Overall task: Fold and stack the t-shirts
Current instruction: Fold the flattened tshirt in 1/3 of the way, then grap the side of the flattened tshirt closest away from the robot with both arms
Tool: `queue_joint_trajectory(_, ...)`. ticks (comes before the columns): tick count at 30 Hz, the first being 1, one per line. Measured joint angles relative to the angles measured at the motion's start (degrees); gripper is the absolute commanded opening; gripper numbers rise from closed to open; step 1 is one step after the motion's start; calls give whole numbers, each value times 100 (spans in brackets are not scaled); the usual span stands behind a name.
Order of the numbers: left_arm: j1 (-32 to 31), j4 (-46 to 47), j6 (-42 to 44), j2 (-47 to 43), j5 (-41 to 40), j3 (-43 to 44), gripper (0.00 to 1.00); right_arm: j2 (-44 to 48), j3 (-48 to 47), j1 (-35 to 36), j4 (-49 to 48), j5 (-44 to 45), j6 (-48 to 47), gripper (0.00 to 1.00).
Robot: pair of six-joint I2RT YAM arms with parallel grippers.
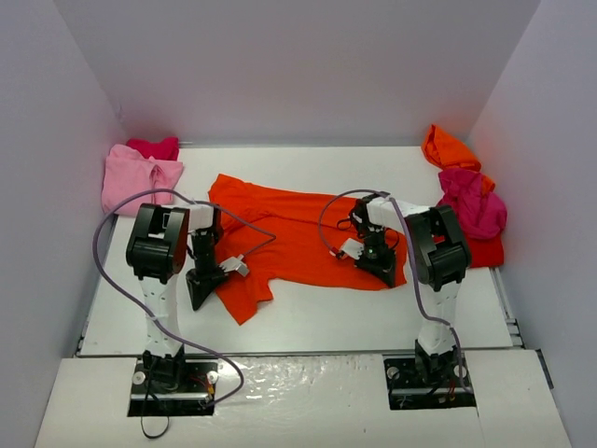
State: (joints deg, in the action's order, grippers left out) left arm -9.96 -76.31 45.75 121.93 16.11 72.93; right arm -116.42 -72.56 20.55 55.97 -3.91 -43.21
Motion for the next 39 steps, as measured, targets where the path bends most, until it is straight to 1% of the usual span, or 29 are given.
queue_joint_trajectory(5,69,57,37,-86,-29,2,0,-46,-101,260,51,-204,28,0)
queue_joint_trajectory(8,68,241,96,-363,-16,-2,2,-21,-111,284,19,-259,62,0)
queue_joint_trajectory(9,52,389,125,-546,8,-2,6,3,-111,278,-13,-256,94,0)
queue_joint_trajectory(10,27,527,150,-767,26,0,13,45,-111,268,-54,-249,118,1)
queue_joint_trajectory(11,-6,657,171,-1026,37,6,20,105,-110,255,-105,-237,133,4)
queue_joint_trajectory(12,-65,751,185,-1292,47,15,26,190,-109,244,-153,-206,148,10)
queue_joint_trajectory(14,-254,869,188,-1858,73,40,35,449,-111,217,-235,-106,183,19)
queue_joint_trajectory(15,-371,929,175,-2168,94,54,37,626,-114,190,-270,-61,207,18)
queue_joint_trajectory(16,-497,970,155,-2463,123,69,38,814,-140,153,-294,11,233,14)
queue_joint_trajectory(17,-627,999,130,-2750,156,85,39,1007,-178,110,-311,98,261,15)
queue_joint_trajectory(19,-856,1081,-45,-3290,241,106,40,1457,-300,-54,-428,254,309,41)
queue_joint_trajectory(20,-921,1120,-126,-3515,302,102,41,1697,-373,-185,-524,305,342,41)
queue_joint_trajectory(22,-952,1177,-259,-3885,436,54,41,2142,-497,-518,-707,334,411,37)
queue_joint_trajectory(25,-882,1205,-431,-4192,588,-276,40,2692,-500,-1029,-871,306,395,42)
queue_joint_trajectory(26,-869,1210,-478,-4242,624,-427,40,2832,-459,-1157,-887,301,384,42)
queue_joint_trajectory(28,-963,1340,-586,-4317,664,-855,40,3061,-169,-1211,-998,242,337,42)
queue_joint_trajectory(30,-1264,1493,-711,-4459,589,-1374,40,3167,232,-1180,-987,156,284,42)
queue_joint_trajectory(33,-1938,1673,-904,-4765,332,-1976,41,3136,720,-1177,-1009,51,268,42)
queue_joint_trajectory(36,-2441,1832,-1047,-4973,158,-2209,41,3037,884,-1288,-1044,-12,269,41)
queue_joint_trajectory(39,-2722,2150,-1209,-5007,-71,-2320,41,2892,888,-1472,-1221,-99,278,41)
